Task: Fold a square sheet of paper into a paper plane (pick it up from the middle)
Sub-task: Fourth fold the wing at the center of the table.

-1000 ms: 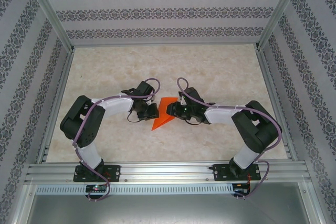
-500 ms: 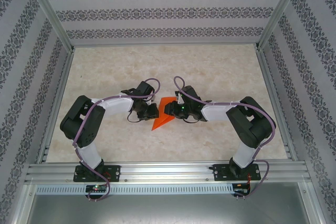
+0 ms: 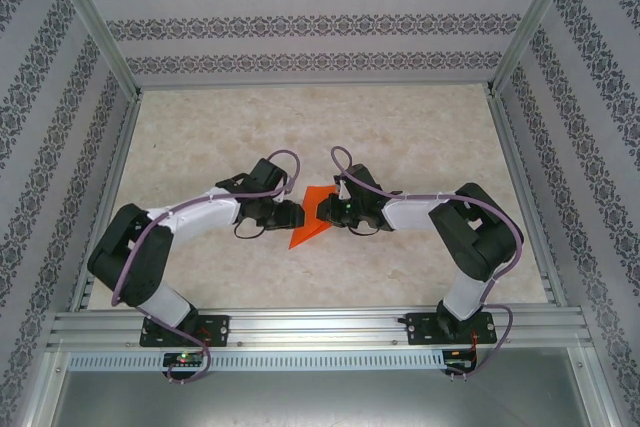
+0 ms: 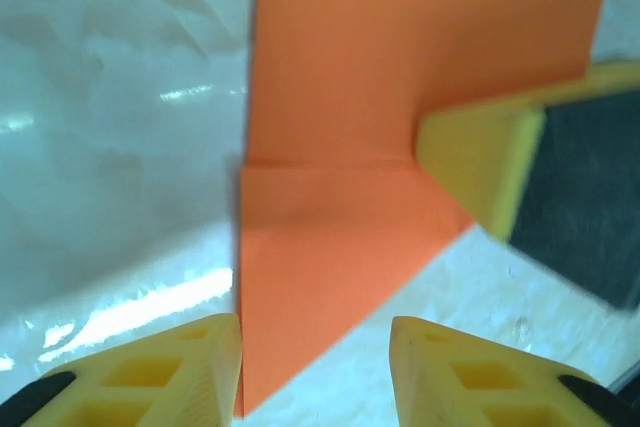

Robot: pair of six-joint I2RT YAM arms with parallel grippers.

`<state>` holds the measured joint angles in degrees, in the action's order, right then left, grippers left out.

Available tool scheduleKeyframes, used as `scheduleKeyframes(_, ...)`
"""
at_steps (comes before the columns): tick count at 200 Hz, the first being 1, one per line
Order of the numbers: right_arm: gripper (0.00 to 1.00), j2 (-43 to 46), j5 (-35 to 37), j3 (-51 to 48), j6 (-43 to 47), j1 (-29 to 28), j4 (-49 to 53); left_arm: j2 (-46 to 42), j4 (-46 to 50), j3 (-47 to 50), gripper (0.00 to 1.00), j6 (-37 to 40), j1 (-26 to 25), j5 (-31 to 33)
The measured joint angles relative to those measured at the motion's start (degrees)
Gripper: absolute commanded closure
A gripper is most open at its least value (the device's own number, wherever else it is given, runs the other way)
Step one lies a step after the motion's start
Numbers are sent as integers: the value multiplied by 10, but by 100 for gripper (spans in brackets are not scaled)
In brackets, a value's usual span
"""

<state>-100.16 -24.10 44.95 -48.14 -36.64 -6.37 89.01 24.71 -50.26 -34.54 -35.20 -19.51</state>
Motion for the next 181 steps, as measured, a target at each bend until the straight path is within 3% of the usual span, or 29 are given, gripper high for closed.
scheduleKeyframes(29,86,0,0,4,-11,0,0,-14,2,7,51,35,-61,49)
scheduleKeyframes(73,85,0,0,5,-21,0,3,5,20,-2,51,78,-146,174)
scheduleKeyframes(121,84,0,0,5,-32,1,5,46,31,-40,54,104,-181,274)
scheduleKeyframes(181,84,-1,2,5,-43,4,12,64,47,-55,55,110,-205,350)
